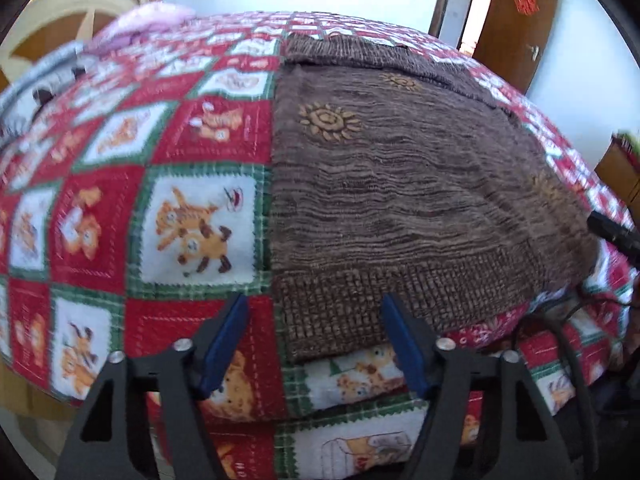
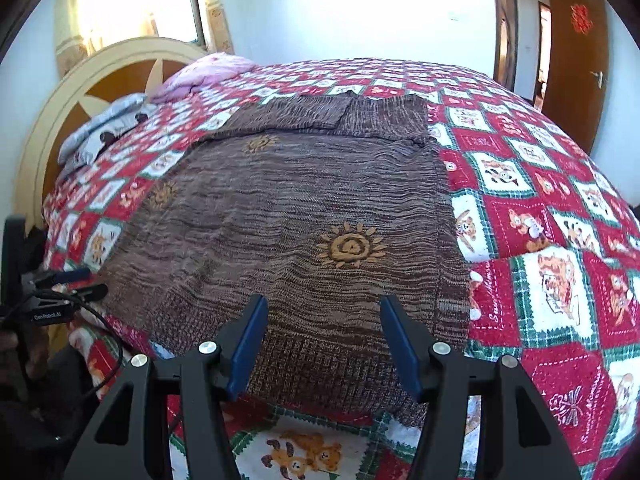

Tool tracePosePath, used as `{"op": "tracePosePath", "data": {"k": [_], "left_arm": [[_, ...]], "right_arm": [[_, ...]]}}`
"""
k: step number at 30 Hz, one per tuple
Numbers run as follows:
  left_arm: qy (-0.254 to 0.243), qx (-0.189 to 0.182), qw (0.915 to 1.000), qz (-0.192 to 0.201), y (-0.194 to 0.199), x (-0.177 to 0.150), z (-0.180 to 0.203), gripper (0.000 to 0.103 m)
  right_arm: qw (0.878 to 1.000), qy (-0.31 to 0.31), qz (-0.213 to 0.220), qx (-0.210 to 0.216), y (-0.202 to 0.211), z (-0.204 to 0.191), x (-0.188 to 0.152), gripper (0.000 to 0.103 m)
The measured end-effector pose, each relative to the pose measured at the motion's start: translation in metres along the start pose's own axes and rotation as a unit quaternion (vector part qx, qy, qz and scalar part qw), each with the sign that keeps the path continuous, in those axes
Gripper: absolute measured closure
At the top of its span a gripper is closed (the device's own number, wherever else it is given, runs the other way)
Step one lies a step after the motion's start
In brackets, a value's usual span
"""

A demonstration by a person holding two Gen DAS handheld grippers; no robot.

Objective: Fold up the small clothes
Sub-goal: 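Move both tools to the sweater hem, then close the left tool on the hem while the right tool grasps the hem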

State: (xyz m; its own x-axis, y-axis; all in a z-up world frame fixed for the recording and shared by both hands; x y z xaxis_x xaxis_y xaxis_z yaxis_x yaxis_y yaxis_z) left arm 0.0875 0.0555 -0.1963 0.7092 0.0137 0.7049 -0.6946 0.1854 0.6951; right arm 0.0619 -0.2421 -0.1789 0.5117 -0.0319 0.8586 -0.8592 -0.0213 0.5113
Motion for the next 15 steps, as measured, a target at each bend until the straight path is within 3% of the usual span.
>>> {"op": "tracePosePath", "data": {"k": [1, 3, 12, 15], "left_arm": [[0.0, 0.0, 1.0, 0.005, 0.001, 0.0, 0.0, 0.046], [-0.006, -0.015, 0.9998, 0.007, 0.003, -0.001, 0.005, 0.068], [-0.048, -0.011, 0.9986, 0.018, 0.01, -0.003, 0.017, 0.089], [-0.047, -0.012, 0.9987, 0.017, 0.008, 0.0, 0.015, 0.09]], "right_arm": [[1.0, -0.001, 0.001, 0.0, 0.0, 0.001, -0.001, 0.043], [1.0, -0.003, 0.0, 0.0, 0.0, 0.002, -0.002, 0.043], [1.0, -0.012, 0.005, -0.014, 0.011, 0.018, -0.002, 0.043], [0.999, -0.023, 0.0, -0.026, 0.017, 0.031, -0.005, 0.043]]}}
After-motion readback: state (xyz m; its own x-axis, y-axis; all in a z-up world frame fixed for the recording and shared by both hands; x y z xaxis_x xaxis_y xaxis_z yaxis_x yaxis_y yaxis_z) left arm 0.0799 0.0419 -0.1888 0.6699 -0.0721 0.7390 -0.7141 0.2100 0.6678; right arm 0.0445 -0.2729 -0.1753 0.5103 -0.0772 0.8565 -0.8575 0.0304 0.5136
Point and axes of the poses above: each gripper's, at about its wrist camera, not at the fingertips, and y roughly against the way its jaws point, z to its right, x to its top, the point moved 2 cm from there along -y, roughly the way its jaws point, and after that the axes turned 11 degrees about z, right-handed, at the moved point
